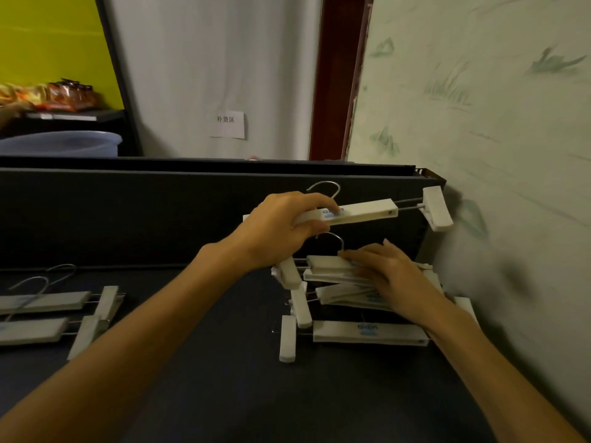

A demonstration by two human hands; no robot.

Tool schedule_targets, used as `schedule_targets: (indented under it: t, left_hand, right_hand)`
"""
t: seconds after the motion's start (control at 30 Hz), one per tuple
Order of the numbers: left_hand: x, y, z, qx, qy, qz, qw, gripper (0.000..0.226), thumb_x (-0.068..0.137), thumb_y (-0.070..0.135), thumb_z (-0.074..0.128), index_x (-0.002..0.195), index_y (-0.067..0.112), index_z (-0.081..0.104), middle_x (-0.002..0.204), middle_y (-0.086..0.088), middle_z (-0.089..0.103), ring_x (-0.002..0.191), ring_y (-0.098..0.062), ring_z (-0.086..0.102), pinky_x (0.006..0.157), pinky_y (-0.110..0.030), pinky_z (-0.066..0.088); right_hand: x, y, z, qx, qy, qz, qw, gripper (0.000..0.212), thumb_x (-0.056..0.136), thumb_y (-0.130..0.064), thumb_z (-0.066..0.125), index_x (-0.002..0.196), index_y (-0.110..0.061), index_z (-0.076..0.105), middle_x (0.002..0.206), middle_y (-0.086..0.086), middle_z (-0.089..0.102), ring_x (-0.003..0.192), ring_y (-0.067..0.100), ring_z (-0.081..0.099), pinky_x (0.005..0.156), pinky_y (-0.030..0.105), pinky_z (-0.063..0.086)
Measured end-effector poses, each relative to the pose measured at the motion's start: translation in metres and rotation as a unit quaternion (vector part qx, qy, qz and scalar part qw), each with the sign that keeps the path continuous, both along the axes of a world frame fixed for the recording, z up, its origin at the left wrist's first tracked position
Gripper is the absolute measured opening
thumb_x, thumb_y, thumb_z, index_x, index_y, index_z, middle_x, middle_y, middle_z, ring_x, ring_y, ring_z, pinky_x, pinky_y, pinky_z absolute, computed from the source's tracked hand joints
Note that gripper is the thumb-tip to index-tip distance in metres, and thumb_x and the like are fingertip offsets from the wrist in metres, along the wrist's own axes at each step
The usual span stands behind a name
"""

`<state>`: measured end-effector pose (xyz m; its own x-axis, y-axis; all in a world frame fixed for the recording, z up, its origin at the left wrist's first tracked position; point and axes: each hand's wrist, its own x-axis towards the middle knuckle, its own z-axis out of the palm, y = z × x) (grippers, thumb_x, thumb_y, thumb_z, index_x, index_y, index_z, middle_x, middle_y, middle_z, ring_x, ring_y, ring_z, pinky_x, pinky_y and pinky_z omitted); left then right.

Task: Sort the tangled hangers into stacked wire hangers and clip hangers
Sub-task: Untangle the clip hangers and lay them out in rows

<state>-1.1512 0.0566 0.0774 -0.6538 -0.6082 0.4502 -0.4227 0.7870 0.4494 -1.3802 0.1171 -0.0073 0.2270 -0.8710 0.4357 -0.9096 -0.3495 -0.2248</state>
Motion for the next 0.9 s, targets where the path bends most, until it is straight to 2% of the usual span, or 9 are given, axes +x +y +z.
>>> schedule_targets:
  t: [0.2,0.3,0.37,0.47,0.53,0.67,0.77,0.83,0.9]
  left_hand:
    - [0.033,0.01,0.003,-0.014,0.035,0.014,0.999,0.033,0.09,0.023,0.058,0.121,0.034,0.055,0.116,0.001,0.058,0.094,-0.009,0.056,0.079,-0.022,0.051]
    - [0.05,0.013,0.004,-0.012,0.037,0.02,0.999,0.033,0.09,0.022,0.058,0.121,0.033,0.055,0.116,-0.001,0.059,0.091,-0.011,0.058,0.078,-0.026,0.053]
    - [0.057,0.013,0.003,-0.013,0.028,0.026,0.999,0.033,0.091,0.023,0.057,0.122,0.033,0.055,0.116,-0.002,0.059,0.091,-0.012,0.058,0.078,-0.029,0.053]
    - [0.063,0.013,-0.002,-0.008,0.021,0.032,0.999,0.032,0.091,0.024,0.056,0.121,0.034,0.054,0.116,-0.001,0.058,0.086,-0.01,0.057,0.075,-0.028,0.053]
    - [0.064,0.013,-0.006,-0.006,0.019,0.038,0.999,0.032,0.091,0.025,0.056,0.121,0.035,0.054,0.116,-0.001,0.058,0.088,-0.01,0.056,0.076,-0.029,0.053]
    - [0.063,0.014,-0.012,-0.009,0.022,0.049,0.999,0.032,0.091,0.025,0.056,0.122,0.035,0.054,0.118,-0.002,0.057,0.095,-0.014,0.056,0.082,-0.034,0.052]
    - [0.064,0.013,-0.013,-0.014,0.026,0.058,0.998,0.033,0.091,0.024,0.056,0.122,0.034,0.054,0.117,-0.002,0.057,0.096,-0.015,0.056,0.083,-0.036,0.052]
    - [0.065,0.012,-0.012,-0.017,0.031,0.061,0.998,0.032,0.091,0.024,0.056,0.122,0.034,0.054,0.116,-0.001,0.057,0.094,-0.015,0.056,0.081,-0.036,0.053]
    - [0.066,0.013,-0.011,-0.022,0.031,0.063,0.997,0.033,0.091,0.025,0.056,0.122,0.034,0.054,0.115,-0.002,0.057,0.092,-0.015,0.057,0.08,-0.036,0.053]
  right_hand:
    - [0.004,-0.012,-0.001,0.025,0.026,-0.06,0.998,0.061,0.084,-0.002,0.061,0.134,-0.034,0.044,0.121,-0.005,0.054,0.117,0.016,0.05,0.117,0.041,0.015]
    - [0.014,-0.018,0.0,0.059,0.069,-0.093,0.992,0.059,0.088,-0.004,0.055,0.135,-0.036,0.04,0.125,-0.003,0.052,0.12,0.016,0.047,0.116,0.042,0.012]
    - [0.019,-0.019,0.005,0.099,0.06,-0.101,0.988,0.054,0.091,-0.004,0.05,0.133,-0.036,0.042,0.129,-0.003,0.051,0.125,0.016,0.043,0.115,0.041,0.007]
    - [0.026,-0.015,0.008,0.141,0.087,-0.098,0.981,0.06,0.085,-0.001,0.056,0.132,-0.036,0.042,0.131,-0.002,0.049,0.128,0.018,0.041,0.116,0.043,0.008]
    - [0.028,-0.013,0.008,0.13,0.112,-0.089,0.981,0.066,0.08,0.002,0.06,0.132,-0.035,0.042,0.129,-0.002,0.049,0.125,0.018,0.043,0.117,0.042,0.01]
    - [0.025,-0.013,0.009,0.072,0.061,-0.049,0.994,0.065,0.082,0.003,0.059,0.13,-0.038,0.042,0.126,-0.002,0.052,0.122,0.016,0.047,0.114,0.032,0.003]
    - [0.026,-0.009,0.015,0.062,0.052,-0.029,0.996,0.067,0.081,0.007,0.055,0.13,-0.036,0.042,0.13,-0.003,0.05,0.128,0.016,0.041,0.113,0.029,-0.003]
    - [0.027,-0.006,0.016,0.076,0.064,-0.028,0.995,0.065,0.082,0.007,0.051,0.131,-0.034,0.042,0.134,-0.003,0.046,0.133,0.018,0.034,0.113,0.03,-0.004]
    - [0.026,-0.001,0.014,0.061,0.092,-0.001,0.994,0.066,0.082,0.007,0.051,0.132,-0.036,0.041,0.135,-0.003,0.045,0.131,0.019,0.038,0.117,0.041,0.002]
